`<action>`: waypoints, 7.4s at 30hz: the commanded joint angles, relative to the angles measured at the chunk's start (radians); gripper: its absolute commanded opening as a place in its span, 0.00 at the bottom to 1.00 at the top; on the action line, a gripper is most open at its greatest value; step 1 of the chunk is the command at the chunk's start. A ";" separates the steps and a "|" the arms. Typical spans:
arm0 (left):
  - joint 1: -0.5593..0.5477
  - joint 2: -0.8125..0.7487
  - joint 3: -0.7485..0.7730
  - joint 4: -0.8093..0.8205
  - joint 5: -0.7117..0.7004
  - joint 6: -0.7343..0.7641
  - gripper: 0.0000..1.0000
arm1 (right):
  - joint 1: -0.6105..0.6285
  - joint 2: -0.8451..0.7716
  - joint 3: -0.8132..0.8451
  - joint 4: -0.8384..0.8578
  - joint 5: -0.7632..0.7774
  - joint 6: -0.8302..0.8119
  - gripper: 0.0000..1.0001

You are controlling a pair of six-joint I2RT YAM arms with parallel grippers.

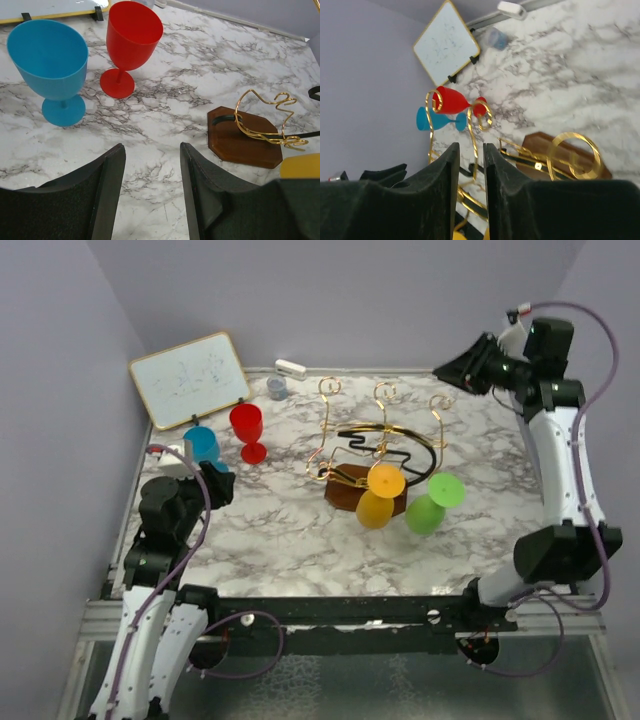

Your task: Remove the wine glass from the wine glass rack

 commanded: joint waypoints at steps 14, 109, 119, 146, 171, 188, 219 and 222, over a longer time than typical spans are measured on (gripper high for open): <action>-0.008 -0.019 -0.006 0.017 0.059 -0.005 0.50 | -0.102 -0.778 -0.678 -0.104 -0.344 -0.032 0.37; -0.014 0.021 -0.013 0.009 0.082 -0.008 0.50 | 0.379 -0.582 -0.731 0.084 0.164 -0.031 0.01; -0.016 0.027 -0.013 0.007 0.082 -0.009 0.50 | 0.379 -0.658 -0.827 0.251 0.224 0.084 0.01; -0.017 0.046 -0.016 0.011 0.095 -0.011 0.50 | 0.379 -0.684 -0.921 0.467 0.126 0.202 0.01; -0.017 0.057 -0.016 0.010 0.098 -0.011 0.50 | 0.379 -0.653 -0.918 0.419 0.005 0.166 0.01; -0.017 0.060 -0.015 0.009 0.097 -0.012 0.50 | 0.379 -0.594 -0.895 0.484 -0.029 0.176 0.01; -0.017 0.067 -0.017 0.012 0.104 -0.012 0.50 | 0.379 -0.761 -0.918 0.327 0.332 0.216 0.01; -0.017 0.067 -0.017 0.011 0.104 -0.012 0.50 | 0.379 -0.788 -0.924 0.310 0.328 0.218 0.01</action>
